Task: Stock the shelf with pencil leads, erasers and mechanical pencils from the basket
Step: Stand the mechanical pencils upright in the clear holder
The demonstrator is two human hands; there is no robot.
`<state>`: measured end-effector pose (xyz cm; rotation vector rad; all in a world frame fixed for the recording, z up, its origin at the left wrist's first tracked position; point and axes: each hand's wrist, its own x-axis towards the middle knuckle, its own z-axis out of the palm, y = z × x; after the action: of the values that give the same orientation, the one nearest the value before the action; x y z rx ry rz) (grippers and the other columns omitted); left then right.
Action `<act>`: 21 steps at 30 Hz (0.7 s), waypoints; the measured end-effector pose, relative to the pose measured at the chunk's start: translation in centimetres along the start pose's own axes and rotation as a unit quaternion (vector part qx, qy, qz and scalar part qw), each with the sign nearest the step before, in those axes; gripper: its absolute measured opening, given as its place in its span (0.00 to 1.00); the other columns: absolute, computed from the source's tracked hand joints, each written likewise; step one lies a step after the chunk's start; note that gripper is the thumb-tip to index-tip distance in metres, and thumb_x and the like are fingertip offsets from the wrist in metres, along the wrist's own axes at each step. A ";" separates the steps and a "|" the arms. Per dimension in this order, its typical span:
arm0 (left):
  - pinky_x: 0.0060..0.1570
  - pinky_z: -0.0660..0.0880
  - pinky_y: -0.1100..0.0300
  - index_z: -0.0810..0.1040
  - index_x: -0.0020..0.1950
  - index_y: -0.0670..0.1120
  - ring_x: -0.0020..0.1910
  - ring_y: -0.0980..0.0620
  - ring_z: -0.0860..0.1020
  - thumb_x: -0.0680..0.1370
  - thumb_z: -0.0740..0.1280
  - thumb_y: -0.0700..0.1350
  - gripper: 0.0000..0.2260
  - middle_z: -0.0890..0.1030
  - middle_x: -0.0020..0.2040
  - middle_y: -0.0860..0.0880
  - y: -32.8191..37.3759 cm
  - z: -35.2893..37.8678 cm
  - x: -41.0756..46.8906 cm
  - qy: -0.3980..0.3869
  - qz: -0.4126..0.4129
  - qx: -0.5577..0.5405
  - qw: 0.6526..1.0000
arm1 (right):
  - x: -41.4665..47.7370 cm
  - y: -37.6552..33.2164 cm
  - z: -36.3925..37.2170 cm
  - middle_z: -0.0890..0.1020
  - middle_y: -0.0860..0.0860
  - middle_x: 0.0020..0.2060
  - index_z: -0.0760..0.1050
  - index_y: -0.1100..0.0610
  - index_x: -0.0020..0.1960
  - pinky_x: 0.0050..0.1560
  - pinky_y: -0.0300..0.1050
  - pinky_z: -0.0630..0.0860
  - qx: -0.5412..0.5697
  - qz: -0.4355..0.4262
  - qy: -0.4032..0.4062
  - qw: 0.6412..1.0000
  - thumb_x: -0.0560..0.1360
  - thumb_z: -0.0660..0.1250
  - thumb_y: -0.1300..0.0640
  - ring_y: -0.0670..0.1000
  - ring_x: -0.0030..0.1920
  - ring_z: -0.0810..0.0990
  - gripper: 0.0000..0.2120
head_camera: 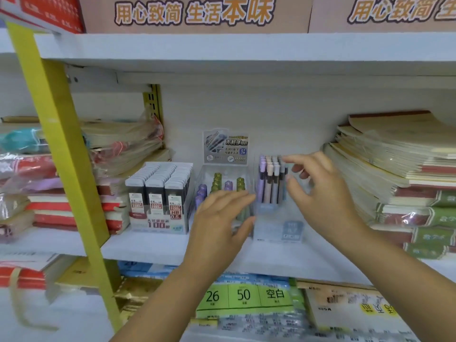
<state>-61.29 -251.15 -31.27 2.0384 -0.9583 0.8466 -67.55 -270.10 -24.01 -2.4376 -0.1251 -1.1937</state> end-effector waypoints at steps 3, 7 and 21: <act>0.58 0.69 0.67 0.82 0.58 0.49 0.52 0.53 0.76 0.78 0.68 0.47 0.10 0.82 0.53 0.54 -0.5 -0.4 -5.9 0.044 -0.008 -0.007 0.999 | -6.1 -1.5 0.6 0.75 0.43 0.41 0.77 0.45 0.54 0.42 0.34 0.69 0.118 -0.011 0.028 0.993 0.76 0.63 0.59 0.45 0.41 0.74 0.11; 0.44 0.79 0.53 0.82 0.55 0.45 0.52 0.49 0.79 0.78 0.65 0.43 0.09 0.76 0.66 0.46 -2.0 0.8 -17.1 -0.010 -0.062 -0.046 0.997 | -17.4 -1.7 6.5 0.77 0.41 0.39 0.77 0.45 0.51 0.38 0.32 0.69 0.196 0.072 -0.052 0.977 0.76 0.64 0.60 0.44 0.37 0.76 0.11; 0.66 0.70 0.52 0.65 0.76 0.45 0.69 0.45 0.73 0.76 0.72 0.47 0.31 0.72 0.72 0.43 -11.9 7.2 -46.3 -0.444 -0.555 -0.016 0.703 | -52.0 5.0 23.6 0.73 0.57 0.64 0.70 0.55 0.67 0.62 0.48 0.71 0.070 0.517 -0.438 0.732 0.73 0.73 0.56 0.56 0.63 0.73 0.25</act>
<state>-73.20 -235.23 -75.29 2.4151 0.0342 -0.8726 -81.52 -259.74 -78.60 -2.1036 0.7472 0.4564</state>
